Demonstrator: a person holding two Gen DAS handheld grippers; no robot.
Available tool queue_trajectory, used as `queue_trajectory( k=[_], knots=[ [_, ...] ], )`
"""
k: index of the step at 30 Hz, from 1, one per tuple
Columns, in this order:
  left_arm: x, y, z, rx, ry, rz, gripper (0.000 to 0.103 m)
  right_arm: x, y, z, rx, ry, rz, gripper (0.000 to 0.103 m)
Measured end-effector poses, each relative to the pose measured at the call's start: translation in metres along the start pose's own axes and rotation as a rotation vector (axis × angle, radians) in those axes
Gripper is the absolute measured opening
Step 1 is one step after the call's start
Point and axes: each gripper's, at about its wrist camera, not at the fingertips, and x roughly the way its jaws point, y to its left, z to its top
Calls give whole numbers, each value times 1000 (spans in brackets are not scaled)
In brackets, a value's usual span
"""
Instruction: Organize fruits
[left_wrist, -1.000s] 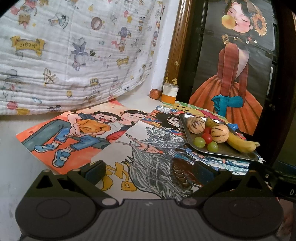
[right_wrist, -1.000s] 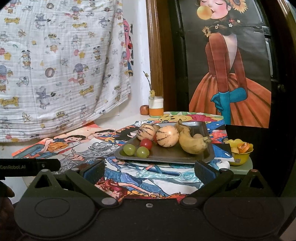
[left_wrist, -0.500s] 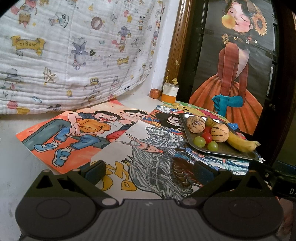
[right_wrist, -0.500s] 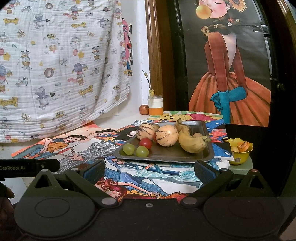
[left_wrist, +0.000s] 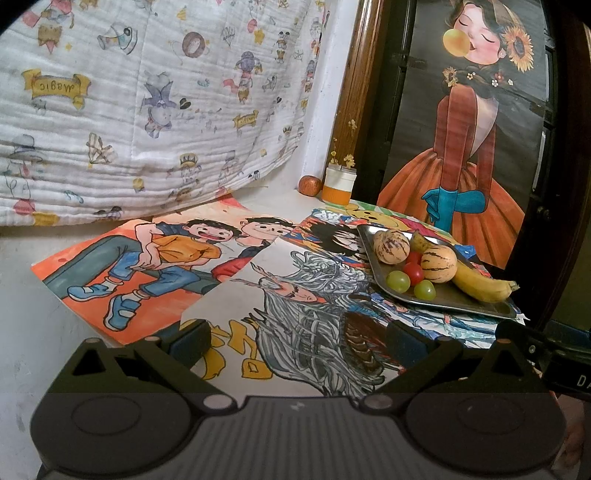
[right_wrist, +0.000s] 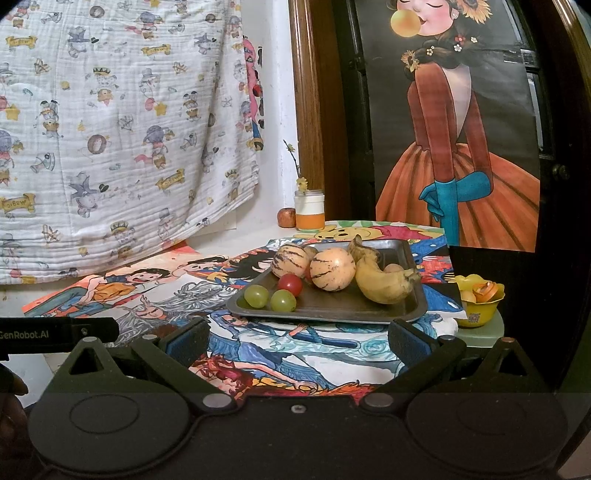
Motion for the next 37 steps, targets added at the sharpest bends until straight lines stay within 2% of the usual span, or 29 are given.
queue_trajectory(
  k=[14, 24, 37],
  knots=[
    [0, 0, -4, -30, 7, 3, 103, 0, 0, 0, 0, 0, 0, 103],
    [-8, -10, -2, 35, -32, -20, 103, 1, 0, 0, 0, 1, -1, 103],
    [-6, -8, -1, 22, -21, -13, 103, 1, 1, 0, -1, 2, -2, 103]
  ],
)
